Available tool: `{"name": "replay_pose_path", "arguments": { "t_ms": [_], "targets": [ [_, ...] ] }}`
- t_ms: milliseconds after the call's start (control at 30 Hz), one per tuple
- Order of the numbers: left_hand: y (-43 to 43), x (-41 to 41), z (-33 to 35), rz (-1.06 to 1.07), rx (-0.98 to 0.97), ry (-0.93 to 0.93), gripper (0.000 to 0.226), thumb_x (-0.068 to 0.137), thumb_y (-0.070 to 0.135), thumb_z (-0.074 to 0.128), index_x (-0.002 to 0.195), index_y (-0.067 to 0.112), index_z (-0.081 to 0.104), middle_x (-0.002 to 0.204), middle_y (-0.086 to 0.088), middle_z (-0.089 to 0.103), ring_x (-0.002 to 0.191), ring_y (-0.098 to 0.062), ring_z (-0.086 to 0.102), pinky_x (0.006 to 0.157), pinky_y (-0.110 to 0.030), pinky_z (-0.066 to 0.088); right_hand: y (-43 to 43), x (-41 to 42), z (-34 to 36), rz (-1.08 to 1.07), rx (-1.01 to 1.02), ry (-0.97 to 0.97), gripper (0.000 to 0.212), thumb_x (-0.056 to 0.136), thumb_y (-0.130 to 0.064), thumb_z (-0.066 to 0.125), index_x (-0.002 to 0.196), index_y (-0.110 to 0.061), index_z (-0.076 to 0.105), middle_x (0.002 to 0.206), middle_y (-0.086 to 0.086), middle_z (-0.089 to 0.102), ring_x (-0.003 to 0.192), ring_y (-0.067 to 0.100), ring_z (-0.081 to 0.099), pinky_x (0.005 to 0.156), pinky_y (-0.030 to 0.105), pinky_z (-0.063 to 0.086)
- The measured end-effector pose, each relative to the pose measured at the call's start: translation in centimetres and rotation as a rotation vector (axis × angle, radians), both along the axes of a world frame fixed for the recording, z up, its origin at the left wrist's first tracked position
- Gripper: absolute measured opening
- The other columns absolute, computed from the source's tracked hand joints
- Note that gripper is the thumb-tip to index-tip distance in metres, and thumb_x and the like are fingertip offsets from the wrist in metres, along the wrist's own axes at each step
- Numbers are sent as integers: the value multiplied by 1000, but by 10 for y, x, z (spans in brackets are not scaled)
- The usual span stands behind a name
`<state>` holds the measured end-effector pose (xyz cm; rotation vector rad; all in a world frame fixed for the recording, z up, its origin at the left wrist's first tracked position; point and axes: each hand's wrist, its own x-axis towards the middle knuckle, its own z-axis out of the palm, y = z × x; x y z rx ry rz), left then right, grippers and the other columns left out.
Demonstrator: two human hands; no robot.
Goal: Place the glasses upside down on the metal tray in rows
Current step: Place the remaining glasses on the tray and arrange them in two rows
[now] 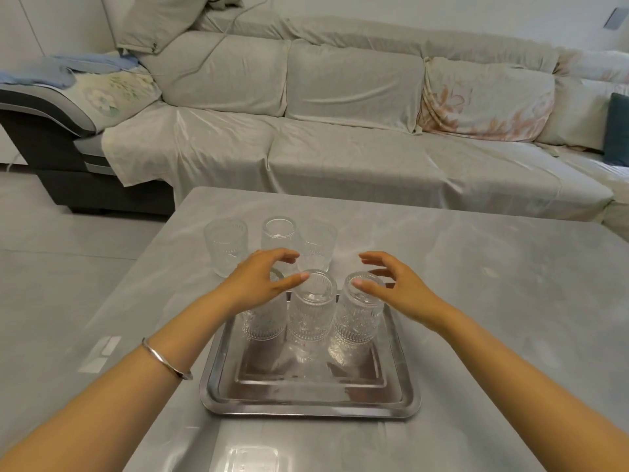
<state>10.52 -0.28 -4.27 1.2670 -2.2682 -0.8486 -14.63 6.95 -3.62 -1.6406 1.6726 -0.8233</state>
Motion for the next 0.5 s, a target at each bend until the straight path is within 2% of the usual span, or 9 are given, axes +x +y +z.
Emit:
{"name": "replay_pose_path", "arguments": {
  "t_ms": [67,133,267,400,500],
  "targets": [
    [-12,2,5,39,-26,68,63,75,59,57,127,24,51,130,4,57,119,-12,50,96,-25,35,-10,-2,3,-41,-7,-68,72,66,-62,60,130,-31,48,129,-11,50,114,11,52,87,23,45],
    [-27,3,11,72,-93,71,58,79,50,61,129,22,50,133,2,53,119,-12,48,95,-24,33,-24,-5,6,-62,-4,-142,66,69,-59,60,128,-30,49,129,-9,52,114,13,55,88,25,48],
    [-57,-5,19,62,-152,-12,69,76,49,66,135,22,42,141,0,43,129,-18,41,105,-33,34,-57,-8,2,-79,52,-290,47,84,-42,63,127,-25,52,132,0,56,114,17,58,95,35,50],
    [-83,-23,18,29,-153,-92,83,70,55,69,139,24,35,147,1,38,134,-20,34,109,-38,32,-84,-6,-12,-72,175,-421,39,88,-41,59,123,-24,53,132,0,56,113,17,59,90,30,50],
    [-99,-39,11,-6,-144,-173,89,67,59,69,141,25,33,147,0,39,135,-21,33,110,-41,31,-99,-5,-25,-81,264,-498,37,89,-42,57,120,-23,54,133,-1,55,117,19,57,92,32,49]
  ]
}}
